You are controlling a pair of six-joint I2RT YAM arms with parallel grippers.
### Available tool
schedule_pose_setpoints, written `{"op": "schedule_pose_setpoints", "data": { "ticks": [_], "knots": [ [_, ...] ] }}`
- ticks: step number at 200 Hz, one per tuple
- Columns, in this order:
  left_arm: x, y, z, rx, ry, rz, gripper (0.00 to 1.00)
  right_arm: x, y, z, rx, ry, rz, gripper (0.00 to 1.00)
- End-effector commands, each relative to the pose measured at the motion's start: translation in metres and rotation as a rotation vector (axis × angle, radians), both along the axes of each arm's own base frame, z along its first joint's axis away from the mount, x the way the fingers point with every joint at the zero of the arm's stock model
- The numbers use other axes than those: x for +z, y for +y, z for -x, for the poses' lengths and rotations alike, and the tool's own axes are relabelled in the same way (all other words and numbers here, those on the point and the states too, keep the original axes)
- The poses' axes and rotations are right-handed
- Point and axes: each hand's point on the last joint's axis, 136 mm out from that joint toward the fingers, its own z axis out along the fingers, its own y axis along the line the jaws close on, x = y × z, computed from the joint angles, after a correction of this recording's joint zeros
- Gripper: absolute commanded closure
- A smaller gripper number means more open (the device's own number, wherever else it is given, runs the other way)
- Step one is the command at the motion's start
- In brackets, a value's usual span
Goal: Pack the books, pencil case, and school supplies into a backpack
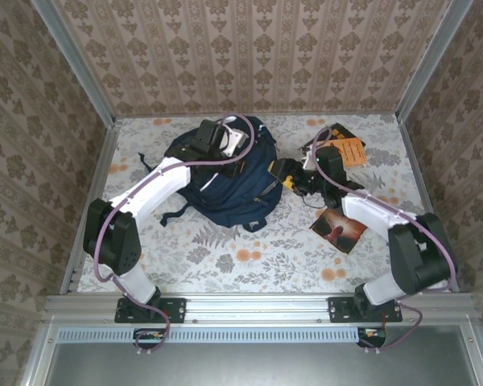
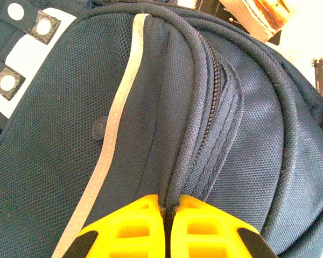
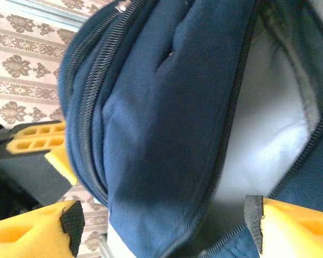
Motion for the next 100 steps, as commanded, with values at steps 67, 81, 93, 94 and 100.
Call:
{"op": "schedule_pose_setpoints", "data": {
  "ticks": [67, 81, 93, 94, 100],
  "knots": [
    [0.052, 0.0, -0.002, 0.012, -0.083, 0.089, 0.82, 0.037, 0.059, -0.015, 0.155, -0.067, -0.265, 0.44],
    [0.057, 0.016, -0.002, 0.115, -0.067, 0.075, 0.73, 0.037, 0.065, -0.012, 0.163, -0.076, -0.26, 0.53],
    [0.06, 0.035, 0.0, 0.224, -0.044, 0.065, 0.63, 0.038, 0.07, -0.01, 0.171, -0.081, -0.259, 0.55],
    [0.061, 0.036, 0.001, 0.231, -0.041, 0.066, 0.63, 0.039, 0.07, -0.01, 0.171, -0.082, -0.26, 0.55],
    [0.061, 0.043, 0.005, 0.267, -0.024, 0.066, 0.6, 0.039, 0.074, -0.009, 0.176, -0.082, -0.26, 0.57]
  ]
}}
